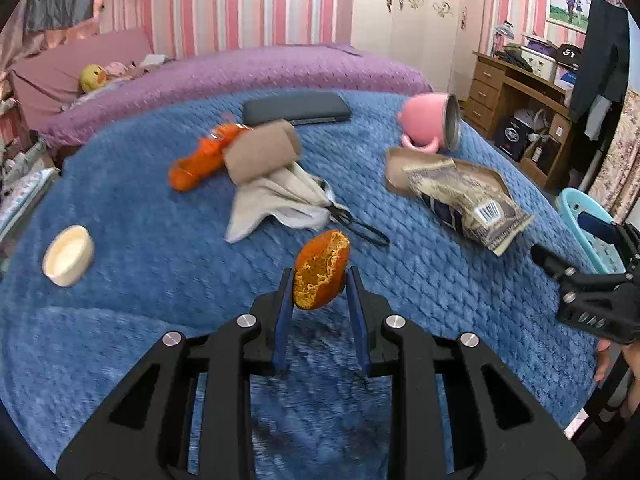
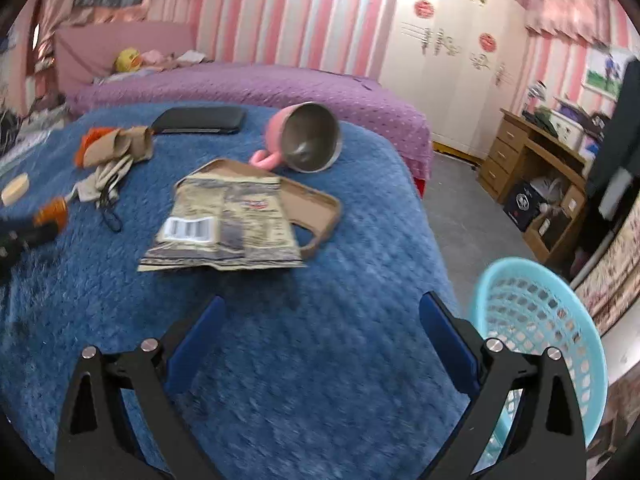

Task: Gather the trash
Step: 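Move the left tool to the orange peel on the bed and grasp it, then grasp the printed snack wrapper with the right tool while the left tool holds the peel, then carry peel and wrapper over the blue basket and open both tools to drop them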

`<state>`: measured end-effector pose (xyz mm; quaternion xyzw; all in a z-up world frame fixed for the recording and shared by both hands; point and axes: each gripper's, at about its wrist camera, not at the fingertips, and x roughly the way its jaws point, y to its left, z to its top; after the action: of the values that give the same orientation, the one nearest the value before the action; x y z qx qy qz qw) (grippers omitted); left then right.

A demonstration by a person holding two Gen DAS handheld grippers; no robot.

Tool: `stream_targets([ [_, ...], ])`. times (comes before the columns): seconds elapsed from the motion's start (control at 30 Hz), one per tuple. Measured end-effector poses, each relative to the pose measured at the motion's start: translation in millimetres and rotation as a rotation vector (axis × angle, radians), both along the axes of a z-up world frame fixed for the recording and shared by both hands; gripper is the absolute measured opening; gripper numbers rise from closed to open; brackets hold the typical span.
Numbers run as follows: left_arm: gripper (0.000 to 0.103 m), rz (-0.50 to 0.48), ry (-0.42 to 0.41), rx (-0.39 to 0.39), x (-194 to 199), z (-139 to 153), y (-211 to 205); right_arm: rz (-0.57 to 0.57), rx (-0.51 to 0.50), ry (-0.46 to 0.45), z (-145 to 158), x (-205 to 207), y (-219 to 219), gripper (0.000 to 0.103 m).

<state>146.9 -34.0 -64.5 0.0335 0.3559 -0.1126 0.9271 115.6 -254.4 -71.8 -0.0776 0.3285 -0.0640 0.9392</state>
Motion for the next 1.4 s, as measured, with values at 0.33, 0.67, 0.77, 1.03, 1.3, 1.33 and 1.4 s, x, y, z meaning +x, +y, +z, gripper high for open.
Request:
stream_targets([
  [0.33, 0.025, 0.136, -0.015, -0.012, 12.4, 8.5, 40.7, 0.083, -0.231, 0.027, -4.2, 30.0, 46.7, 0.095],
  [0.67, 0.025, 0.161, -0.038, -0.036, 13.8, 14.0, 49.0, 0.206, -0.116, 0.024, 8.9, 28.5, 52.0, 0.026],
  [0.77, 0.025, 0.160, -0.047, -0.034, 12.1, 15.1, 47.0, 0.211, -0.001, -0.010, 20.9, 21.3, 37.2, 0.021],
  [1.03, 0.025, 0.170, -0.070, -0.049, 6.9, 20.2, 44.9, 0.151, 0.173, -0.085, 37.7, -1.9, -9.2, 0.021],
  [1.3, 0.025, 0.162, -0.084, -0.039, 2.9, 21.6, 28.7, 0.080, 0.213, -0.105, 38.8, -19.1, -53.0, 0.021],
  [1.33, 0.025, 0.162, -0.086, -0.035, 2.2, 21.4, 25.0, 0.073, 0.215, -0.108, 38.8, -21.1, -57.9, 0.021],
  [1.4, 0.025, 0.160, -0.088, -0.036, 0.9, 21.8, 20.1, 0.053, 0.211, -0.115, 39.1, -25.4, -69.6, 0.021],
])
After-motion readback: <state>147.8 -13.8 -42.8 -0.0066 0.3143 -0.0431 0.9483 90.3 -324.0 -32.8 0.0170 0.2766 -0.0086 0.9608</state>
